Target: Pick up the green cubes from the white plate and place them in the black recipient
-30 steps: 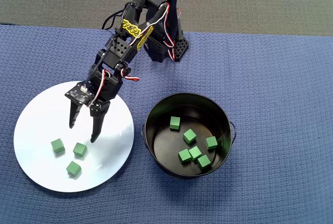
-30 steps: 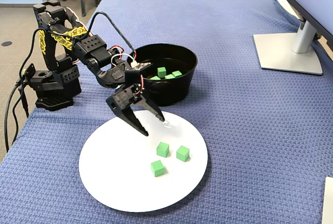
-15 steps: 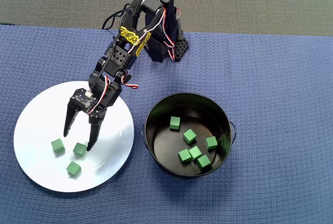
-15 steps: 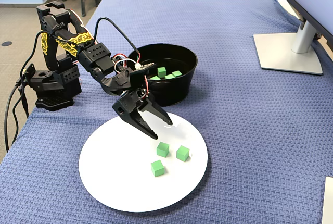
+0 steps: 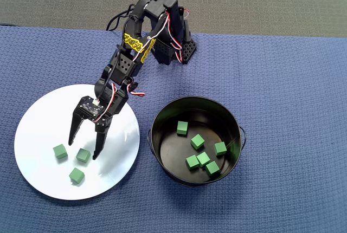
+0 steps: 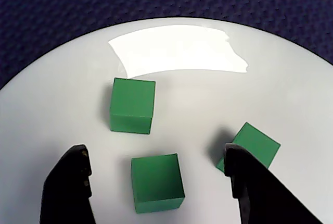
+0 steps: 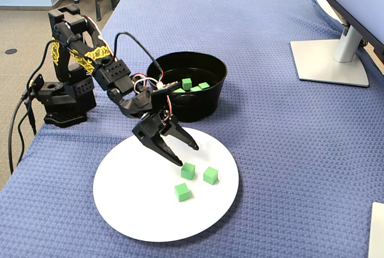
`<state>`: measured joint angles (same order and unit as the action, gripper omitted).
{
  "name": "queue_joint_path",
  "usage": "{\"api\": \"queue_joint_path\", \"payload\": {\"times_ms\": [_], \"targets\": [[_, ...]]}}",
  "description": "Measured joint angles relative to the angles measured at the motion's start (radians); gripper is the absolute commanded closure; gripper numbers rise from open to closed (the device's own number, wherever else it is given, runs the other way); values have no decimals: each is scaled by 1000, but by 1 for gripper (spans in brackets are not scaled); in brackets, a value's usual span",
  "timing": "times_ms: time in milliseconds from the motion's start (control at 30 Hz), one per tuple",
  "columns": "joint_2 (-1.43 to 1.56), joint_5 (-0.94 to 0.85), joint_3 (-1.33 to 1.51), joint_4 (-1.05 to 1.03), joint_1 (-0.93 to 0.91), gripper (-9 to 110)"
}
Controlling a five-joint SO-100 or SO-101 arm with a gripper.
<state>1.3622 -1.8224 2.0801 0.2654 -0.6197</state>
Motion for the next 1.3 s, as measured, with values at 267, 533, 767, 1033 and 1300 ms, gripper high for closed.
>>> {"api": "queue_joint_path", "payload": {"times_ms": [267, 533, 767, 1033, 1300], "targets": [[-72, 0, 6, 54, 5, 76], [-123, 9, 2, 57, 5, 76], [-166, 14, -38, 57, 5, 77], [-216, 26, -83, 57, 5, 78], [-222, 41, -89, 57, 5, 96]]}}
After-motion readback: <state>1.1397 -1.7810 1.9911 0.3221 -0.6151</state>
